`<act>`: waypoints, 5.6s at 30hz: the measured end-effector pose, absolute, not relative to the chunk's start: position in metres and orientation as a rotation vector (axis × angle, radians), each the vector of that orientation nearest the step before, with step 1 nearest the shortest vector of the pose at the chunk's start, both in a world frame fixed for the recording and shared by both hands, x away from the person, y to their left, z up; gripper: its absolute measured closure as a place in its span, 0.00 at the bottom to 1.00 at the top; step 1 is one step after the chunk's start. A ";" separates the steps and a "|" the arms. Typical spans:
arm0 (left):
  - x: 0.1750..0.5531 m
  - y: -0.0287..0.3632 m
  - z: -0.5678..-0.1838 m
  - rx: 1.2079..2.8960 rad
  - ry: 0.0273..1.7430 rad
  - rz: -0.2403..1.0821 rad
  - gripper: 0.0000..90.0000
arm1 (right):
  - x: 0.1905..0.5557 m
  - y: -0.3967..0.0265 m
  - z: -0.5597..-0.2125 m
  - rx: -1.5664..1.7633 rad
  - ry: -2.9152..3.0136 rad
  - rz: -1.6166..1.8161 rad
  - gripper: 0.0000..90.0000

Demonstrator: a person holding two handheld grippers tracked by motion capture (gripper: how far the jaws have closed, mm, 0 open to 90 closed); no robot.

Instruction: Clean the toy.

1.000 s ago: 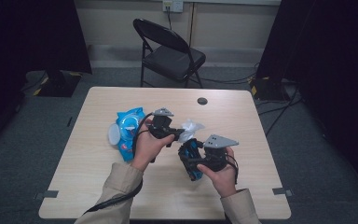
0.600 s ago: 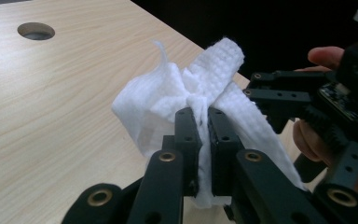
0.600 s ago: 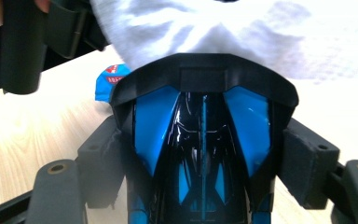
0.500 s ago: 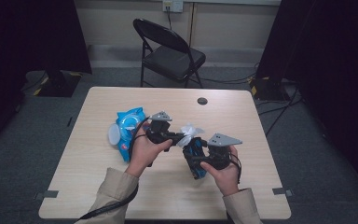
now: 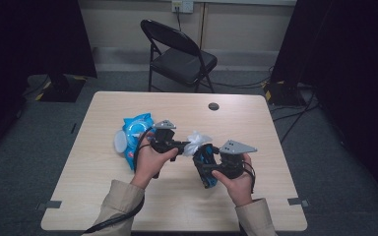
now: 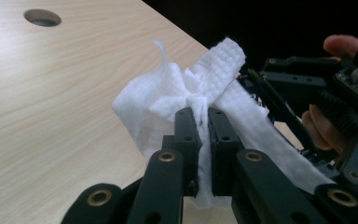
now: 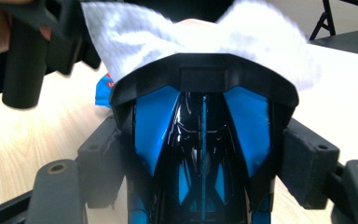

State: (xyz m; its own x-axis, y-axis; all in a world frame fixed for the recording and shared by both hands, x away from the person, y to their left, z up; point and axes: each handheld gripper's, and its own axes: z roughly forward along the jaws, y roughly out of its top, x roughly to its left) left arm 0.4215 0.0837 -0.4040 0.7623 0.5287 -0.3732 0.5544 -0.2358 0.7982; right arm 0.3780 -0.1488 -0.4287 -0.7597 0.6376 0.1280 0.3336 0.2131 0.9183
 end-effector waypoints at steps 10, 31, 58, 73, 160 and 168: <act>0.417 0.076 -0.416 1.912 0.822 -0.065 0.94 | 0.378 -0.154 -0.427 0.944 2.186 1.592 0.29; 0.391 0.062 -0.459 1.957 0.788 -0.137 0.94 | 0.382 -0.155 -0.428 0.992 2.173 1.605 0.29; 0.399 0.081 -0.461 1.920 0.861 -0.099 0.94 | 0.381 -0.161 -0.421 0.994 2.140 1.644 0.29; 0.426 0.091 -0.421 1.814 0.884 -0.044 0.94 | 0.377 -0.153 -0.423 0.954 2.178 1.635 0.29; 0.410 0.061 -0.440 1.858 0.826 -0.096 0.94 | 0.377 -0.156 -0.420 0.969 2.154 1.690 0.28; 0.405 0.054 -0.453 1.885 0.822 -0.116 0.94 | 0.378 -0.158 -0.422 0.978 2.154 1.689 0.28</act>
State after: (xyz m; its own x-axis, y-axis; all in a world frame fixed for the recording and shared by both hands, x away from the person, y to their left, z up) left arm 0.4050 0.0537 -0.4526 0.7614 0.4868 -0.4281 0.5864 -0.2356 0.7750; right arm 0.3781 -0.1575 -0.4218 -0.7492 0.6270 0.2137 0.3569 0.1103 0.9276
